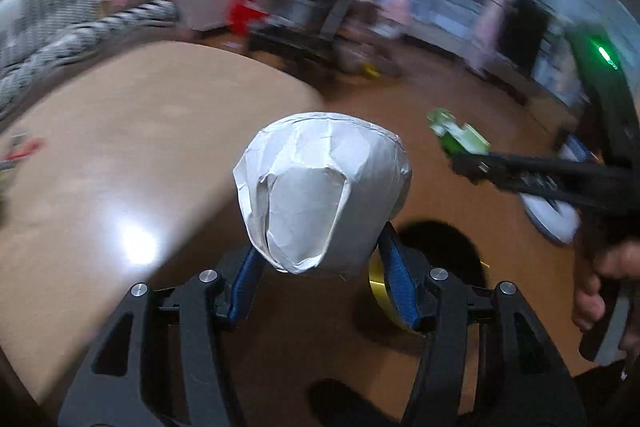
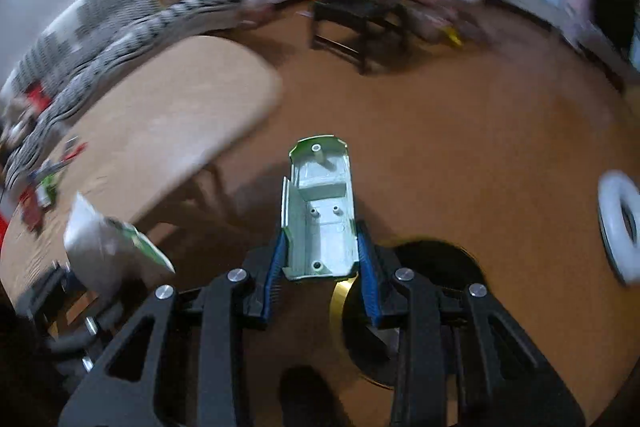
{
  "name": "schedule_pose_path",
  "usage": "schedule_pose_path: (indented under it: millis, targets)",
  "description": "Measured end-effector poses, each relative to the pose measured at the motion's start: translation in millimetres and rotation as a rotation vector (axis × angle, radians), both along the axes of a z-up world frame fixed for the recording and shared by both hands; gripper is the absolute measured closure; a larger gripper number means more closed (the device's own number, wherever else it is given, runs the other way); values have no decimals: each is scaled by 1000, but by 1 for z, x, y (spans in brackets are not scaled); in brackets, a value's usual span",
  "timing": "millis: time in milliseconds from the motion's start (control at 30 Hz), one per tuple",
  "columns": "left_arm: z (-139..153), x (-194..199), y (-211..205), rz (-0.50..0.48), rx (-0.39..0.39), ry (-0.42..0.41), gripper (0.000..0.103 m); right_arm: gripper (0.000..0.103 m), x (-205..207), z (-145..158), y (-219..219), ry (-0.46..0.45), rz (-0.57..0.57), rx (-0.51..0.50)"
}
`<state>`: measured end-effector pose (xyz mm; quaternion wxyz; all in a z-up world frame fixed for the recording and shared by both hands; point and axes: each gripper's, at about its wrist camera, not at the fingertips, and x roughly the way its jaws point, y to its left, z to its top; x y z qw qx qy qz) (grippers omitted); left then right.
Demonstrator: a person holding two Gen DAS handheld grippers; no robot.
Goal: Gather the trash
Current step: 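Carry both items to the black bin and open both tools over it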
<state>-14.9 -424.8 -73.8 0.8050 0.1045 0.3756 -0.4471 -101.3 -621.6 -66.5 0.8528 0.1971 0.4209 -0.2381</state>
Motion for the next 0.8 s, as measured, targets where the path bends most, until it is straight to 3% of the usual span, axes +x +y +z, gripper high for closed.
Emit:
schedule_pose_path:
  millis: [167, 400, 700, 767, 800]
  targets:
    - [-45, -43, -72, -164, 49, 114, 48, 69, -45, -39, -61, 102, -144, 124]
    - [-89, -69, -120, -235, 112, 183, 48, 69, -71, -63, -89, 151, -203, 180]
    - [-97, -65, -135, -260, 120, 172, 47, 69, -67, -63, -90, 154, -201, 177]
    - [-99, -63, -142, -271, 132, 166, 41, 68, -68, -64, -92, 165, -210, 171]
    - [-102, -62, -145, -271, 140, 165, 32, 66, -68, -64, -93, 169, -217, 167]
